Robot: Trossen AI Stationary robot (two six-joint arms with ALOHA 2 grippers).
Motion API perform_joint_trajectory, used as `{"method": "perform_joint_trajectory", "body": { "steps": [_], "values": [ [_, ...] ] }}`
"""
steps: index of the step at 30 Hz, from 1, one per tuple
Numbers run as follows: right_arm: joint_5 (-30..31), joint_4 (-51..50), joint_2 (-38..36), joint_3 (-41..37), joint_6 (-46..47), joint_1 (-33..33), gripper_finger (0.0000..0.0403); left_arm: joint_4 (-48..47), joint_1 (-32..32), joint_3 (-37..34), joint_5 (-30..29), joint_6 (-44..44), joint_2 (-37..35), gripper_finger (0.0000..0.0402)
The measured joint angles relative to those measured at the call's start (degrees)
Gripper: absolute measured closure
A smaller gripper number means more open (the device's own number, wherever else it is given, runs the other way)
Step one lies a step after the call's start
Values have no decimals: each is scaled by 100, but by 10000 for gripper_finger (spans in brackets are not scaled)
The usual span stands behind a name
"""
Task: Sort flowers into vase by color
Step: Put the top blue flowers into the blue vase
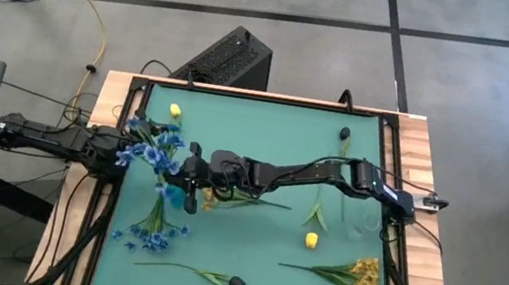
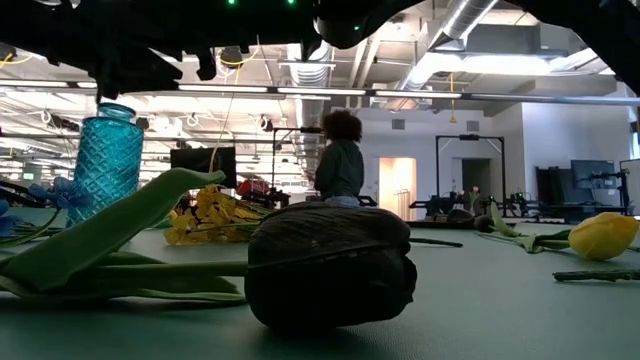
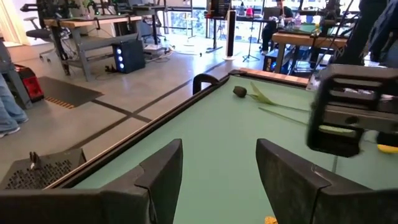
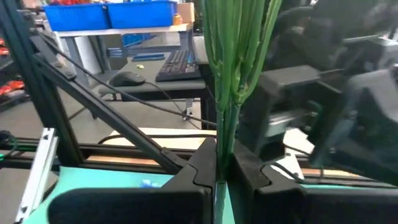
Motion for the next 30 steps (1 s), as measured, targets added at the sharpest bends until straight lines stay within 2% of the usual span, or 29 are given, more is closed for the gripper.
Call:
{"method": "perform_joint_trajectory", "body": {
  "steps": [30],
  "values": [
    [-127,-304,-65,-2,-32,-17,356,-118,0,-2,20,-63,0,210]
  ]
}}
